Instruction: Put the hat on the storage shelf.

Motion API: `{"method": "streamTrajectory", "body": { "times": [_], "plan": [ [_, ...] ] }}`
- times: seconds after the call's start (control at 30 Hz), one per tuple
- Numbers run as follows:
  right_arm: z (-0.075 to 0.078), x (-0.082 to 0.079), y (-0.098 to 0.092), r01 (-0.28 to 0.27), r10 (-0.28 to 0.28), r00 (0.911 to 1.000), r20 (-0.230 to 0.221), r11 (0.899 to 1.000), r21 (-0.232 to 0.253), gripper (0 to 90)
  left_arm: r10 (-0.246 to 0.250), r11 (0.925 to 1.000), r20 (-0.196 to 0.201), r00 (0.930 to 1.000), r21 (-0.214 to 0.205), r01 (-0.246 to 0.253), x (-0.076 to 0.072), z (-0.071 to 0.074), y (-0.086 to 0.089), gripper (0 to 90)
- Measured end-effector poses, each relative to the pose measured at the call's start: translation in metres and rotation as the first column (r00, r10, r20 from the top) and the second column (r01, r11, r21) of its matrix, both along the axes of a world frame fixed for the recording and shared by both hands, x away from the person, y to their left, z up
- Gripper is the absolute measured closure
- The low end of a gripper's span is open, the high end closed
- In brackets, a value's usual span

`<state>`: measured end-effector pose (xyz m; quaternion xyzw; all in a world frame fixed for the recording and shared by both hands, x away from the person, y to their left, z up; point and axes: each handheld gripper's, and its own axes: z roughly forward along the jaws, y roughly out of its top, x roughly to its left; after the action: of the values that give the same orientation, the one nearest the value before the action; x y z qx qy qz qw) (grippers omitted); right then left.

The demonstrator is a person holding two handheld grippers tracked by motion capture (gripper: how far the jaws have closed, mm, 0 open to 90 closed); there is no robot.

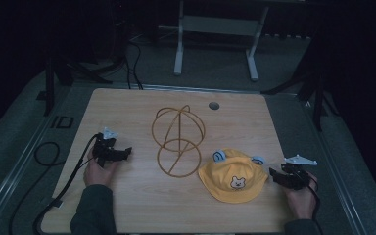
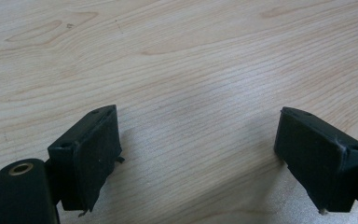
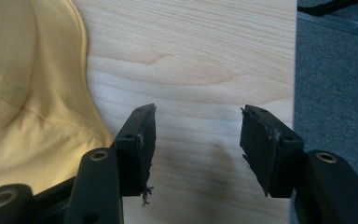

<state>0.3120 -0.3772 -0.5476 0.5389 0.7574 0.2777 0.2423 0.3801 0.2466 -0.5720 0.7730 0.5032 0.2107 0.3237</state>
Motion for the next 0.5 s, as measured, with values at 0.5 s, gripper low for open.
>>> {"method": "streamTrajectory", "body": {
  "times": [0.5],
  "plan": [
    [0.023, -0.002, -0.006, -0.107, 0.107, 0.9942, -0.011, 0.993, -0.051, 45.0, 0.001, 1.0, 0.0, 1.0, 0.0, -0.001, 0.0, 0.0, 0.0, 14.3]
  ]
}}
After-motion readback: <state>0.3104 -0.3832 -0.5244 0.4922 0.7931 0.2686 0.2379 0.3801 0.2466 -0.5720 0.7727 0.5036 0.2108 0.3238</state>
